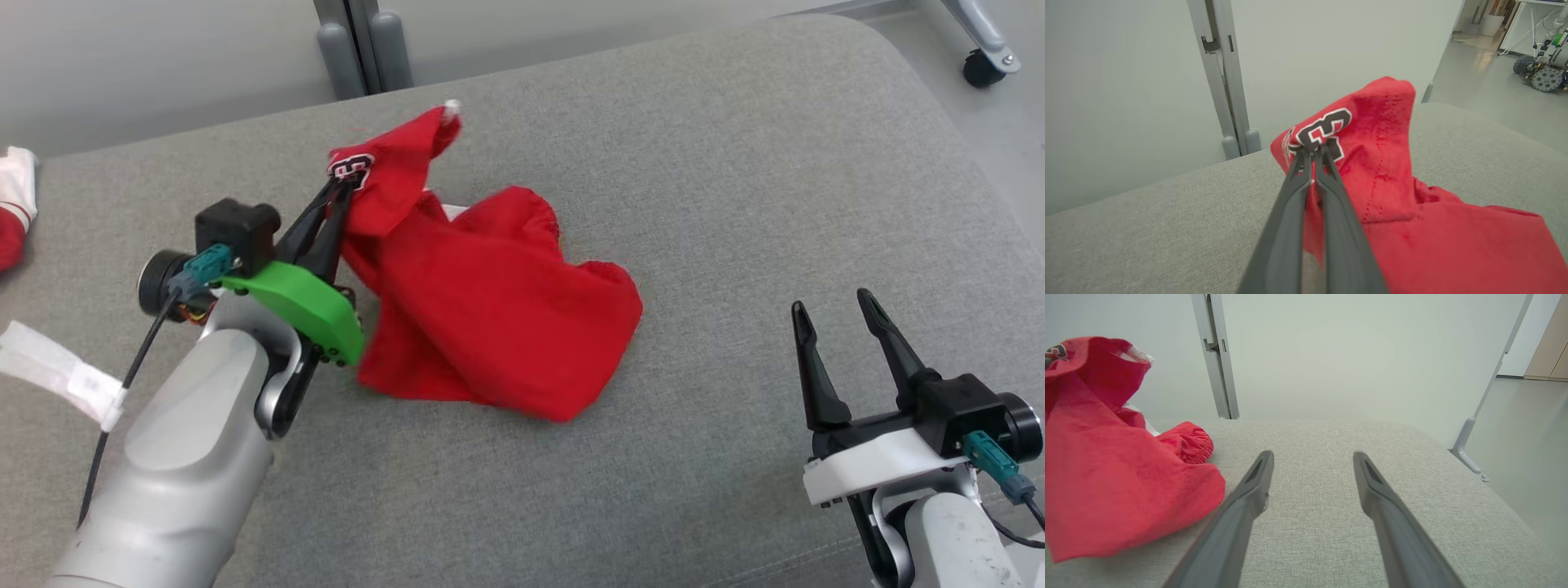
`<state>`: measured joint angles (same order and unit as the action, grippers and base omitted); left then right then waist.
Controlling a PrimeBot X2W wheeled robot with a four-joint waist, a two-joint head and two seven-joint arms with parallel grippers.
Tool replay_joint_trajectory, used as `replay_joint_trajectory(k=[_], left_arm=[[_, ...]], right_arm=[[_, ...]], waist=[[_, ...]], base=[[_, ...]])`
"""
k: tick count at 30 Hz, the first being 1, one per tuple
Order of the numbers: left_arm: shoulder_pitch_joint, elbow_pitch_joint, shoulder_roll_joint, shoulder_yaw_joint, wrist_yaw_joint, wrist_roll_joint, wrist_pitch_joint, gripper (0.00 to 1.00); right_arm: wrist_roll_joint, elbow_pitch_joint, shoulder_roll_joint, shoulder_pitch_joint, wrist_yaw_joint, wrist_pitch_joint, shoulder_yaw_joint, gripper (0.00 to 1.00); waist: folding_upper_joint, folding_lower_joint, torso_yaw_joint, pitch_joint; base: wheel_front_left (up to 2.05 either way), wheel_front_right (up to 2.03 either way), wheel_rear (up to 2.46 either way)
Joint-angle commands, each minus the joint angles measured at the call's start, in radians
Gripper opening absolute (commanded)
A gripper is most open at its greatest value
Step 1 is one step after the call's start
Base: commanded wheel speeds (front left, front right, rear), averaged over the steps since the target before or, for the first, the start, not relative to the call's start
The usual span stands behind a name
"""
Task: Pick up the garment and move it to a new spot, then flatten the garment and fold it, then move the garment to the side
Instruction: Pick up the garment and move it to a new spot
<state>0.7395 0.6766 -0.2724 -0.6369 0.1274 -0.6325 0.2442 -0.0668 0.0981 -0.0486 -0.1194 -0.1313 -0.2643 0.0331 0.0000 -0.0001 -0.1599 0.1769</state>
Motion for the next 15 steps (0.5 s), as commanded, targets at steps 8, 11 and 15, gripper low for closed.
replay_joint_trajectory(k=[8, 11, 15], left_arm=[[-0.061, 0.074, -0.004, 0.11, -0.013, 0.049, 0.022, 0.4], [-0.084, 0.072, 0.009, 0.154, -0.011, 0.071, 0.021, 1.0], [-0.122, 0.047, 0.028, 0.223, -0.007, 0.105, 0.021, 1.0]], right_arm=[[0.018, -0.002, -0.003, -0.039, 0.001, 0.0, 0.001, 1.0], [0.024, 0.0, -0.003, -0.044, 0.001, 0.0, -0.005, 1.0], [0.033, 0.003, -0.003, -0.051, 0.001, 0.0, -0.009, 1.0]], waist=[[0.0, 0.0001, 0.006, 0.078], [0.0, 0.0001, 0.014, 0.084], [0.0, 0.0001, 0.028, 0.078]], base=[[0.0, 0.0, 0.0], [0.0, 0.0, 0.0], [0.0, 0.0, 0.0]])
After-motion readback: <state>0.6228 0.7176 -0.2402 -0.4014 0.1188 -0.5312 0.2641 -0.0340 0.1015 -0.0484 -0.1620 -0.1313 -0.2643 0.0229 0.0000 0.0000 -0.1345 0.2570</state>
